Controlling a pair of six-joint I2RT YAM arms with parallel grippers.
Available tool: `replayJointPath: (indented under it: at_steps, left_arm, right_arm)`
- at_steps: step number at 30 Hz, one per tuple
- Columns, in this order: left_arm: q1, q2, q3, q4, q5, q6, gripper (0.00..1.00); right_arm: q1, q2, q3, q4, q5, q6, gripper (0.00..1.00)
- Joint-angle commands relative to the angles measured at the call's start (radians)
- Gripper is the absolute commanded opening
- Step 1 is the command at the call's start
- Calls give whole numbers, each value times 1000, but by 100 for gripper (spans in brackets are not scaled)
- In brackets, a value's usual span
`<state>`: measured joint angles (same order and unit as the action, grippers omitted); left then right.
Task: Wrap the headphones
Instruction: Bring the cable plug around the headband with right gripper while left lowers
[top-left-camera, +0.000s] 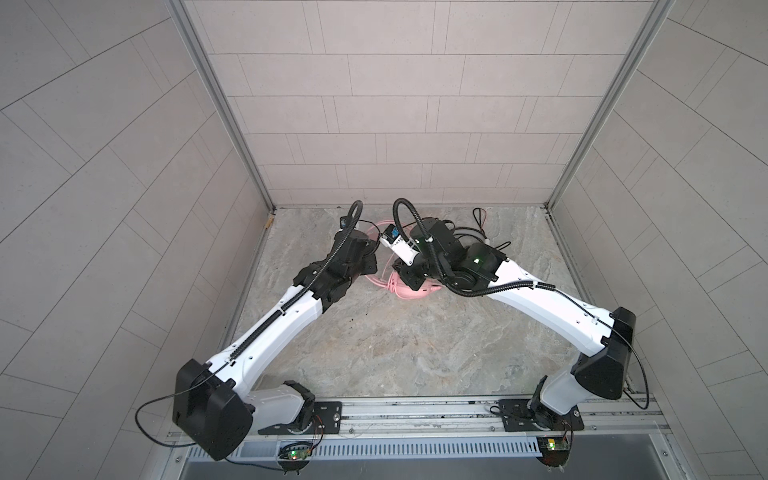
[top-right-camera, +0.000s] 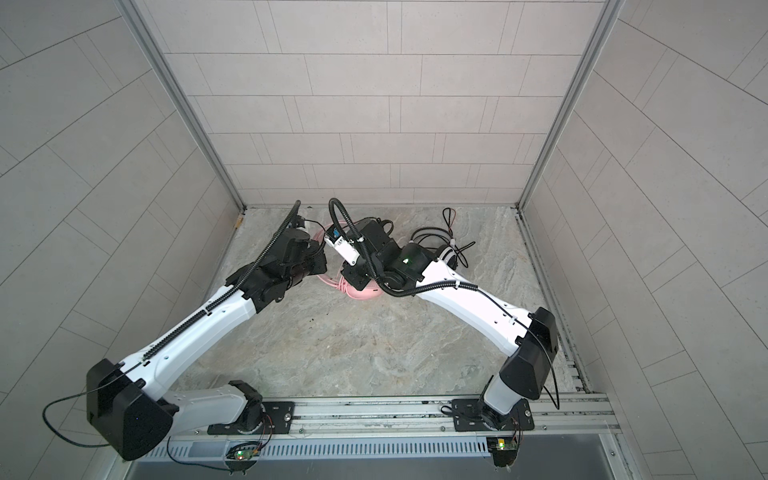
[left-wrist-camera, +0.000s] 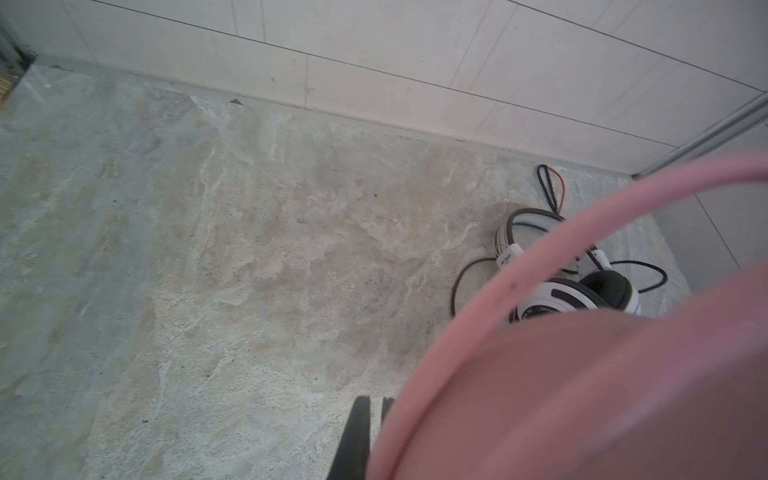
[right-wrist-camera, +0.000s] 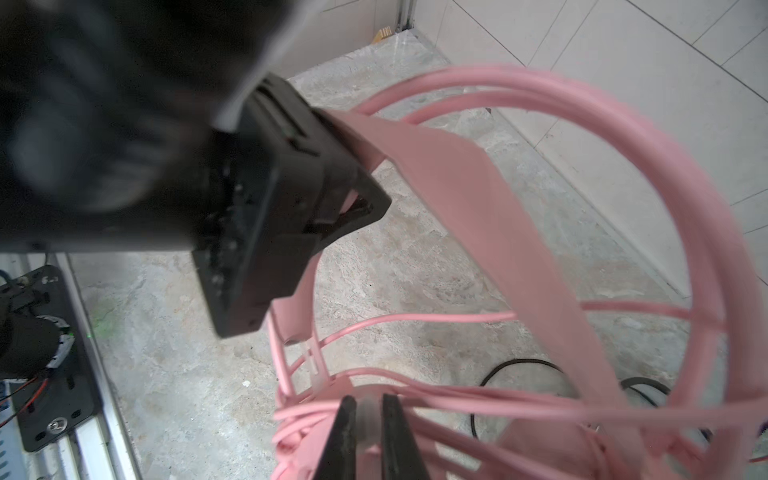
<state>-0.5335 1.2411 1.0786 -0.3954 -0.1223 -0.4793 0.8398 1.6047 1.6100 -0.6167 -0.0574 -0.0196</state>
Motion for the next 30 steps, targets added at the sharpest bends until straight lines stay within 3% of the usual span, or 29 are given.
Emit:
replayJointPath:
  at_steps: [1, 4, 15, 23, 30]
  left_arm:
    - [-11, -74, -11, 50, 108, 24, 0]
    - [-9, -88, -21, 45, 61, 12, 0]
    - [9, -14, -17, 23, 57, -14, 0]
    - [56, -6, -78, 112, 174, -51, 0]
    - [112, -122, -167, 183, 251, -70, 0]
  right_arm:
    - [-39, 8, -40, 16, 119, -16, 3]
    - [-44, -25, -91, 33, 128, -4, 3]
    - [-54, -137, -196, 103, 86, 31, 5]
    - [-65, -280, -292, 151, 67, 72, 8]
    - [-235, -441, -471, 240, -11, 197, 18]
